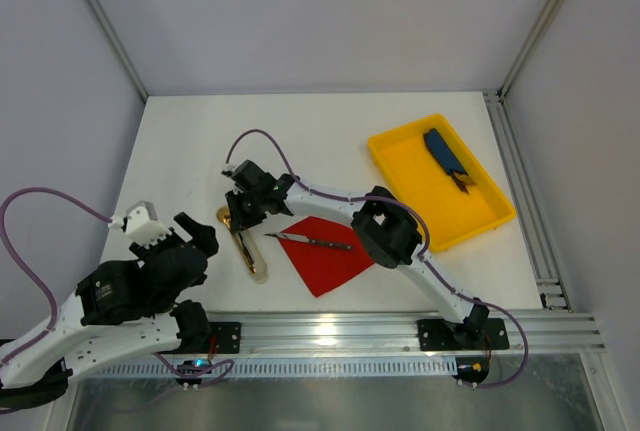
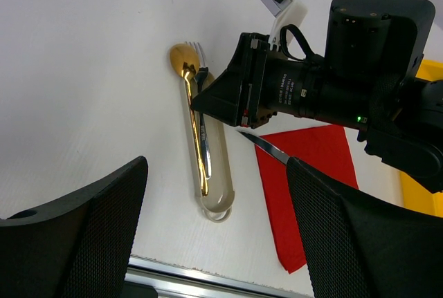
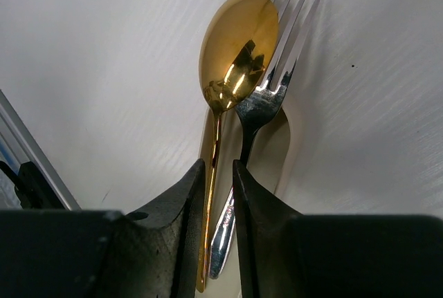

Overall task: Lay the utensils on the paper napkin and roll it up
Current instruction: Pick up the utensils from the container.

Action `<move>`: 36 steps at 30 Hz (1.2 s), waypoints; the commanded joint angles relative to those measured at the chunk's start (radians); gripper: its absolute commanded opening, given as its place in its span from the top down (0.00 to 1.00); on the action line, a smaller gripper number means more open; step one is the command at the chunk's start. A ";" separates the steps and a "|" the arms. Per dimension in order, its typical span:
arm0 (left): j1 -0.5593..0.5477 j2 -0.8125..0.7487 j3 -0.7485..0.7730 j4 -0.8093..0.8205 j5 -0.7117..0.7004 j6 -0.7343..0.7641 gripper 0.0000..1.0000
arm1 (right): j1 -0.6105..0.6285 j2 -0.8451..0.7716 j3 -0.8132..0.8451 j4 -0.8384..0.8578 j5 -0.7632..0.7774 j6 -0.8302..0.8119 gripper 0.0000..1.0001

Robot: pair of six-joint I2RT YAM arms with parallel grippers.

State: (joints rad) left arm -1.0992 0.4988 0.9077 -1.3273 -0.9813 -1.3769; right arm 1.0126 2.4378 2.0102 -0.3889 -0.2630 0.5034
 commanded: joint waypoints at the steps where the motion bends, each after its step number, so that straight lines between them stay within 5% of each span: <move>1: 0.001 0.001 -0.003 0.023 -0.017 -0.008 0.18 | 0.004 0.001 0.042 0.033 -0.018 -0.006 0.73; 22: -0.001 -0.011 -0.010 0.017 -0.011 -0.019 0.18 | 0.004 0.033 0.058 0.062 -0.064 0.003 0.74; 36: -0.001 -0.023 -0.015 0.008 -0.002 -0.028 0.18 | 0.003 0.024 0.055 0.076 -0.078 0.018 0.91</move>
State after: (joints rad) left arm -1.0992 0.4831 0.8967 -1.3262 -0.9672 -1.3823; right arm 1.0126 2.4638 2.0254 -0.3454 -0.3286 0.5114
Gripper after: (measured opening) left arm 0.820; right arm 0.102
